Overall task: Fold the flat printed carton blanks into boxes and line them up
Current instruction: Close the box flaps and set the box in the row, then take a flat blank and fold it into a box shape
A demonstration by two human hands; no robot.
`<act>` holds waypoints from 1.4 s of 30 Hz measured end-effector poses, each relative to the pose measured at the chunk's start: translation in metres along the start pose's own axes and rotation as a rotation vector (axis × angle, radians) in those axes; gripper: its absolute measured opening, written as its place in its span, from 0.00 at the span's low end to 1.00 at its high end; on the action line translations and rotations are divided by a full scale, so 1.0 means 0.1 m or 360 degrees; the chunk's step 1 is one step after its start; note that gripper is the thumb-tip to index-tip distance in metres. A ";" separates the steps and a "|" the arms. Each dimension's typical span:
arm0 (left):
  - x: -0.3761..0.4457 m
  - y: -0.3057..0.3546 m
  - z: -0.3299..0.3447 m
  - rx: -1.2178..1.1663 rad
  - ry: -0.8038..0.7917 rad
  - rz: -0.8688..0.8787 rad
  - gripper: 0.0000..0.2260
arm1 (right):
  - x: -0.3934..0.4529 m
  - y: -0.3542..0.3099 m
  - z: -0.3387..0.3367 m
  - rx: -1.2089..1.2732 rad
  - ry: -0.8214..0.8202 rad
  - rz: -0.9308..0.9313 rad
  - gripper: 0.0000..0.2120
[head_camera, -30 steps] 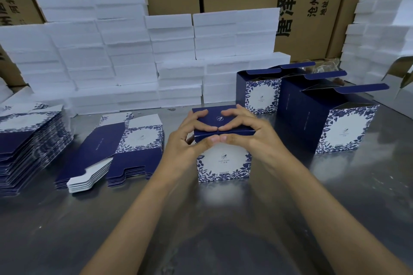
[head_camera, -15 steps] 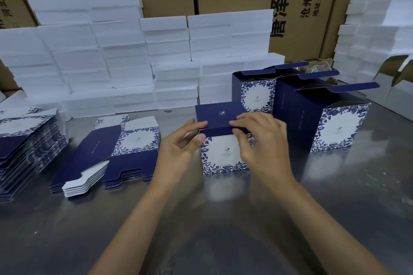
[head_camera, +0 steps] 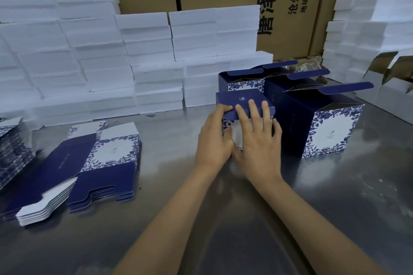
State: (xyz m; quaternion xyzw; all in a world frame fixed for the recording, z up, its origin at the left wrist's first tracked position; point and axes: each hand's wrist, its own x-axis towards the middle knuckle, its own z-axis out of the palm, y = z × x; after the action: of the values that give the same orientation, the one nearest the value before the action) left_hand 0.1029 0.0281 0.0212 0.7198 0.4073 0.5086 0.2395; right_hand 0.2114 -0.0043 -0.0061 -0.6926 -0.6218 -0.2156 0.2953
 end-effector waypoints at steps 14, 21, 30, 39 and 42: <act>0.63 -0.22 0.51 0.0130 -0.0084 0.0096 0.19 | 0.55 0.47 0.55 0.0344 -0.0073 0.0063 0.43; 0.48 -0.25 0.44 0.0125 -0.0241 0.0060 0.37 | 0.45 0.40 0.44 0.0048 0.0011 0.0008 0.45; -0.14 -0.41 -0.12 0.0421 -0.0574 -0.0215 0.19 | 0.04 -0.07 0.19 0.0429 -0.0350 -0.0545 0.47; -0.51 -0.40 -1.10 0.0305 -0.0072 -0.0697 0.09 | -0.26 -0.76 0.15 0.0886 -0.0818 -0.0316 0.22; -0.63 -0.42 -1.36 0.0342 0.0376 -0.0639 0.10 | -0.27 -1.18 0.16 0.1089 -0.0981 -0.0202 0.16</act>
State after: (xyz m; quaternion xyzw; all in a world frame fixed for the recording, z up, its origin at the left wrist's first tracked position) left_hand -0.0473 -0.0105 0.0056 0.5813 0.6190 0.4852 0.2086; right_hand 0.0900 -0.0069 -0.0188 -0.5478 -0.7570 0.2004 0.2944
